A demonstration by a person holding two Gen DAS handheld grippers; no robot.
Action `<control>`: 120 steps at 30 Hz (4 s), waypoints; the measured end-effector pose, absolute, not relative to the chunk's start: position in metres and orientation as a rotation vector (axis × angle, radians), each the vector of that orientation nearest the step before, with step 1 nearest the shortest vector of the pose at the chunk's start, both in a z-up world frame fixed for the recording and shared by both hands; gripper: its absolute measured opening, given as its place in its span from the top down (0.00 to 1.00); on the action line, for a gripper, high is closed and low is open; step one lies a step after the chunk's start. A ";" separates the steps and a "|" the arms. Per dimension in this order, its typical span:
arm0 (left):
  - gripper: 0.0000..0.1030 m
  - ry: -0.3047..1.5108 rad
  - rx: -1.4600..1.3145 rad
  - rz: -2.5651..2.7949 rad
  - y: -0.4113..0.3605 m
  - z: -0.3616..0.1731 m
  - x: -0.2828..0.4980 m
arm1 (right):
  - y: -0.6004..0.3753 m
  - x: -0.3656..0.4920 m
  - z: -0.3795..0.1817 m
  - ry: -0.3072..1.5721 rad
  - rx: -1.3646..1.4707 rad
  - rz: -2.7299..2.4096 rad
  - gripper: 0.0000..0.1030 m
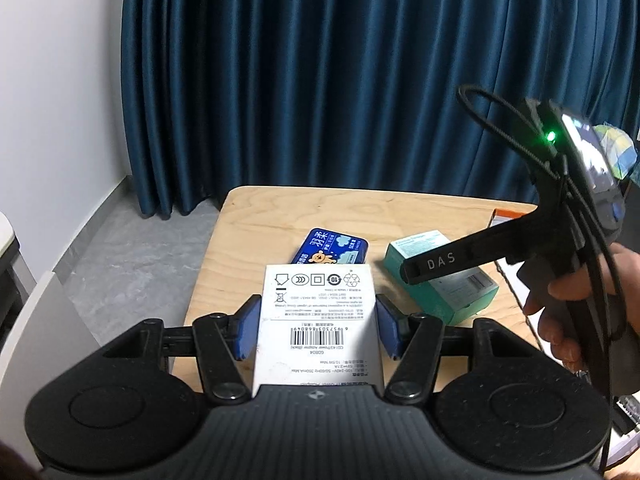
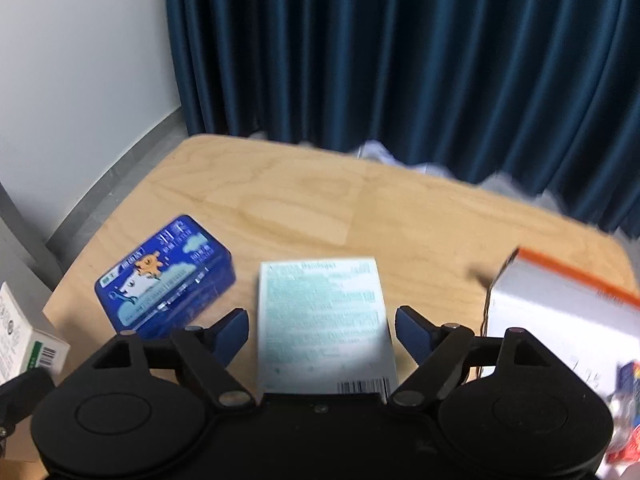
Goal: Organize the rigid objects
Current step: 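Grasp the white leaflet card with the left tool while the right tool grasps the white bandage box, then carry the leaflet card and bandage box over the tray with both tools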
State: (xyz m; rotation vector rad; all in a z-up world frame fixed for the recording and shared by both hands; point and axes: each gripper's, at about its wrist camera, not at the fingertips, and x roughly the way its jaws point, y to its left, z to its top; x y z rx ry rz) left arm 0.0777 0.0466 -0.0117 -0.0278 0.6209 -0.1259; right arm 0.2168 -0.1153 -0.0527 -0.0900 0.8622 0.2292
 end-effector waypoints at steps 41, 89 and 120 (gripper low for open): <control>0.42 0.568 0.007 -0.328 -0.143 0.046 -0.020 | -0.321 -0.077 0.047 0.527 0.144 -0.094 0.19; 0.42 0.584 0.018 -0.367 -0.152 0.037 -0.027 | -0.328 -0.070 0.040 0.557 0.125 -0.079 0.19; 0.42 0.591 0.011 -0.369 -0.151 0.037 -0.020 | -0.330 -0.067 0.042 0.568 0.106 -0.063 0.19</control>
